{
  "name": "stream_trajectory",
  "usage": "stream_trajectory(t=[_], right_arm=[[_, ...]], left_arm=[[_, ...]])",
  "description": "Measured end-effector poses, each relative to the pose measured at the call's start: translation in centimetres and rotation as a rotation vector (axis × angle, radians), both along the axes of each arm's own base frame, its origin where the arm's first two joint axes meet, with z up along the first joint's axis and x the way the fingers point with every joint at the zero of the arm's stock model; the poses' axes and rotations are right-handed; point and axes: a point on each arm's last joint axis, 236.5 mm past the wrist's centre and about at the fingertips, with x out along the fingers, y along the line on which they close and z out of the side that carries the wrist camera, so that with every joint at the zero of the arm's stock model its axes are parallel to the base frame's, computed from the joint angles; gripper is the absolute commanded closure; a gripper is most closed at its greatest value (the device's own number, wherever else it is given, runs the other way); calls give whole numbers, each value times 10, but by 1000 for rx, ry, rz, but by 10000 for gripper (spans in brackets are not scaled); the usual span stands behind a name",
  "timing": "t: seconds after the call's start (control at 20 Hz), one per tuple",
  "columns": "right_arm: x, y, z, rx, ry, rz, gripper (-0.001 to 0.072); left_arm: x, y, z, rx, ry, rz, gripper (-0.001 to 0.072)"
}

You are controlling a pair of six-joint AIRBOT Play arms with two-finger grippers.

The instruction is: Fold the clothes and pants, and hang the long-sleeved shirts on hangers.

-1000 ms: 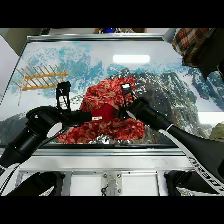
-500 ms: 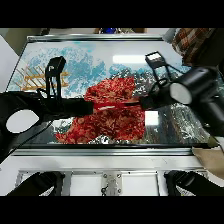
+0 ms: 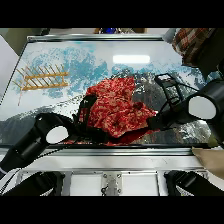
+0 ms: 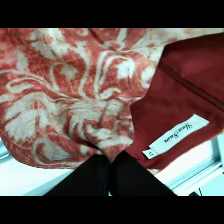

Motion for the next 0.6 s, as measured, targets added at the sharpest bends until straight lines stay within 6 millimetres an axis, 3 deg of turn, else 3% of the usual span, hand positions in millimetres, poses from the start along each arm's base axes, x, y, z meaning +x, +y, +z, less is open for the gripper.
stream_trajectory(t=[0.15, 0.2, 0.25, 0.3, 0.45, 0.6], right_arm=[[-2, 2, -11, -9, 33, -1, 695], [-2, 2, -13, -12, 39, -3, 695], [-2, 2, -15, -14, 43, -3, 695], [-2, 2, -16, -14, 45, -3, 695], [-2, 3, -18, -13, 53, -5, 695], [-2, 3, -18, -14, 55, -4, 695]], left_arm=[[7, 1, -10, 12, 19, 15, 670], [10, 1, -9, 11, 13, 14, 398], [13, 1, -6, 8, 4, 8, 65], [17, 2, -2, 7, -8, -1, 8], [35, 8, 19, -12, -61, -2, 8], [66, 25, 47, -34, -137, 44, 8]])
